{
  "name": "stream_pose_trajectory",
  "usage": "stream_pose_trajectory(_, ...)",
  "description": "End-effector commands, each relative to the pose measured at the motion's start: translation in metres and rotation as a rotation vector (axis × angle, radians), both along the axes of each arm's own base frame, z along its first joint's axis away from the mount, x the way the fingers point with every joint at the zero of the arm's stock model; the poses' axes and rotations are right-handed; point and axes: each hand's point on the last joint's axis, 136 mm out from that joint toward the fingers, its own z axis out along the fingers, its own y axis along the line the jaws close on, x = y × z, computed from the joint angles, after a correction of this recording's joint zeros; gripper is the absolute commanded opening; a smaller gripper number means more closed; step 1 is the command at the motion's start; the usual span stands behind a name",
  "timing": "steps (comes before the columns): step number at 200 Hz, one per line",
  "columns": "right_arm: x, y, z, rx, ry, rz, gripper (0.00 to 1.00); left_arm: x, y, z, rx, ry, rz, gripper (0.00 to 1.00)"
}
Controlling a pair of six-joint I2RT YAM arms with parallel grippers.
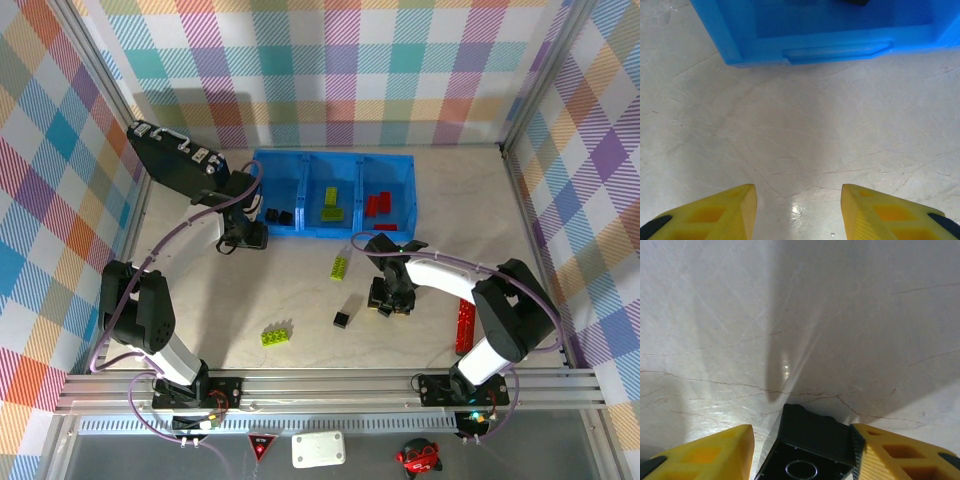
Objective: Sort the legos into containers by color
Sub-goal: Pick up the lego from the bottom-center of the table.
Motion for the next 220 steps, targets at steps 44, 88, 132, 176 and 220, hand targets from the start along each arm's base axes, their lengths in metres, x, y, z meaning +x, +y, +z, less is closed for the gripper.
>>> stream_pose_trajectory(44, -0.001, 0.006, -0.001, 0.012, 0.014, 0.014, 0.45, 0.0, 0.0, 0.008, -0.022, -0.027, -0.009, 0.48)
stream_pose_trajectory(88, 0.0, 0.008, 0.003, 0.018, 0.01, 0.026, 0.42, 0.0, 0.001, 0.01, -0.019, -0.034, -0.007, 0.47)
stream_pose_trajectory(132, 0.005, 0.014, 0.011, 0.035, -0.004, 0.041, 0.38, 0.001, 0.002, 0.014, -0.053, -0.044, 0.011, 0.47)
stream_pose_trajectory(176, 0.011, 0.025, 0.023, 0.055, -0.022, 0.071, 0.37, 0.006, 0.018, 0.023, -0.076, -0.075, 0.073, 0.46)
stream_pose_trajectory(220, 0.024, 0.048, 0.042, 0.094, -0.055, 0.119, 0.37, 0.008, 0.036, 0.033, -0.069, -0.113, 0.13, 0.46)
